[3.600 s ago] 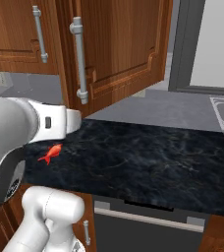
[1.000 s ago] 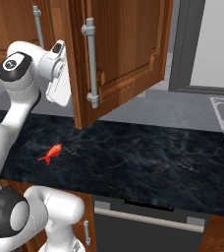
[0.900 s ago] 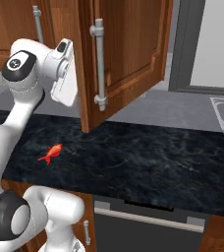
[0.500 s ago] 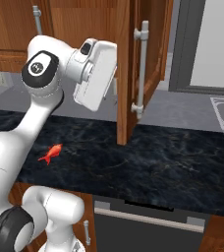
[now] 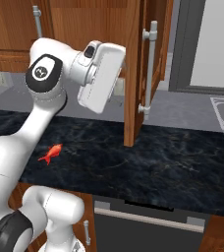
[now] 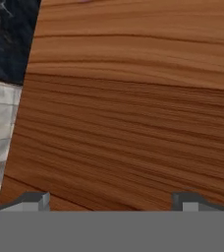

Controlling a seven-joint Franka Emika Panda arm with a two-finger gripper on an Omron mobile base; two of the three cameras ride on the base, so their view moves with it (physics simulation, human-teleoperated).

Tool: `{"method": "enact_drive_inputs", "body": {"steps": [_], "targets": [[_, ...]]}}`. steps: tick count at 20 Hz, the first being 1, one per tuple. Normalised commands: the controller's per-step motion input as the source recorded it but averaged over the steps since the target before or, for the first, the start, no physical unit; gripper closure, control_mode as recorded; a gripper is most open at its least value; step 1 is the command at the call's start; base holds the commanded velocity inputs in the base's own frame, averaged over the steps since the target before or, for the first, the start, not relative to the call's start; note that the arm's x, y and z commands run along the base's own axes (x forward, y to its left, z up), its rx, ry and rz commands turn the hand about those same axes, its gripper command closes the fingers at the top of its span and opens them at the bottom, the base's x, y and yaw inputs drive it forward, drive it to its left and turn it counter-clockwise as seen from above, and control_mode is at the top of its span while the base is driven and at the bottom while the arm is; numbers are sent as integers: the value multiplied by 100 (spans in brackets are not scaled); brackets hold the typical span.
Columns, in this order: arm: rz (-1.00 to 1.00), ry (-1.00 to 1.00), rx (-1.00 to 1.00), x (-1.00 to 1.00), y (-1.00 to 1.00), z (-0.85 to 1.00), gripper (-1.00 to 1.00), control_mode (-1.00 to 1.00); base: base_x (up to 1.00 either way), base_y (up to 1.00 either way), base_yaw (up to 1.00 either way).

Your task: Retrieve the tupperware from the cabinet, then place the raw meat into the tupperware to avoid contamination.

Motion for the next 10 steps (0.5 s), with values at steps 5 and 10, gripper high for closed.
{"method": "enact_drive_inputs", "body": {"steps": [5,10], "targets": [[-4,-25,2,-6,53,6,-100,-100,0,0,0],[-15,-44,16,-6,53,8,-100,-100,0,0,0]]}}
